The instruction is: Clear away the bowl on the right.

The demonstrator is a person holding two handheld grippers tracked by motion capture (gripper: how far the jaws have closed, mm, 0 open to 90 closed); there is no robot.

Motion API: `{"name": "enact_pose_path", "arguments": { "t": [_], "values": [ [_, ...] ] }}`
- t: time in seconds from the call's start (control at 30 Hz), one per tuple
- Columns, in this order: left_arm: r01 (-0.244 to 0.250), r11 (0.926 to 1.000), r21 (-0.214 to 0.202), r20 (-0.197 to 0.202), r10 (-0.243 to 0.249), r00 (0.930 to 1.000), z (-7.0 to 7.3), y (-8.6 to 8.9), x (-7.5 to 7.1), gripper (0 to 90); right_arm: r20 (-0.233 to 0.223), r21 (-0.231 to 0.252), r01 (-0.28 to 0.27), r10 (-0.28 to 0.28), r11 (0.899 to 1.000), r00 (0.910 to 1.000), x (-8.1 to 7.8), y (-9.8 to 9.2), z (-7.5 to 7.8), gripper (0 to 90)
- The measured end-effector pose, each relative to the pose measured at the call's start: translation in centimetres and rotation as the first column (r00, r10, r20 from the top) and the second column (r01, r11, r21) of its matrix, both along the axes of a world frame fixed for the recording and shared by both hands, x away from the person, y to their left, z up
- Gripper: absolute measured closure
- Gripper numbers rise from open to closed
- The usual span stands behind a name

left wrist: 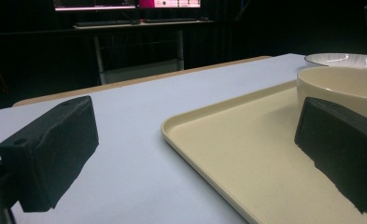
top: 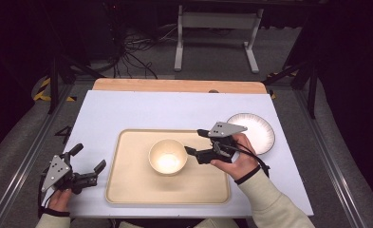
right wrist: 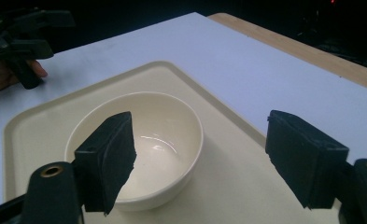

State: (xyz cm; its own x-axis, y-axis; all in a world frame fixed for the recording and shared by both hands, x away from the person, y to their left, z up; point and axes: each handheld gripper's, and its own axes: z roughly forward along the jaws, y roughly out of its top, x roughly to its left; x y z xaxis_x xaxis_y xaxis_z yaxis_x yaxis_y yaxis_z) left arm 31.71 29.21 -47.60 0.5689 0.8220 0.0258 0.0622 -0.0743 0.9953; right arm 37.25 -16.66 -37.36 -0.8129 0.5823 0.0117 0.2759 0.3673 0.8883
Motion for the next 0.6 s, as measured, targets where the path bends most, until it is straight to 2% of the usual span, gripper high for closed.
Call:
{"name": "enact_pose_path", "arguments": {
  "t": [0.17, 0.27, 0.53, 0.6],
  "values": [
    [-0.001, 1.0, -0.001, 0.0, 0.001, 1.0, 0.0, 0.0, 0.0, 0.2, 0.046, 0.042, -0.002, 0.0, 0.999, 0.9989, -0.9, -1.5, 0.1, 24.2],
    [-0.001, 1.0, 0.0, -0.001, 0.001, 1.0, 0.0, 0.0, 0.0, 0.2, 0.086, 0.037, -0.012, 0.009, 0.999, 0.9963, -1.4, -2.1, 0.1, 24.2],
    [-0.001, 1.0, 0.0, 0.0, 0.001, 1.0, 0.0, 0.0, 0.0, 0.1, 0.131, 0.075, -0.005, -0.004, 0.997, 0.9914, -2.4, -3.9, -0.3, 24.3],
    [-0.001, 1.0, 0.0, 0.0, 0.001, 1.0, 0.0, 0.0, 0.0, 0.2, 0.15, 0.101, -0.011, -0.004, 0.995, 0.9886, -2.7, -4.4, -0.3, 24.3]
  ]
}}
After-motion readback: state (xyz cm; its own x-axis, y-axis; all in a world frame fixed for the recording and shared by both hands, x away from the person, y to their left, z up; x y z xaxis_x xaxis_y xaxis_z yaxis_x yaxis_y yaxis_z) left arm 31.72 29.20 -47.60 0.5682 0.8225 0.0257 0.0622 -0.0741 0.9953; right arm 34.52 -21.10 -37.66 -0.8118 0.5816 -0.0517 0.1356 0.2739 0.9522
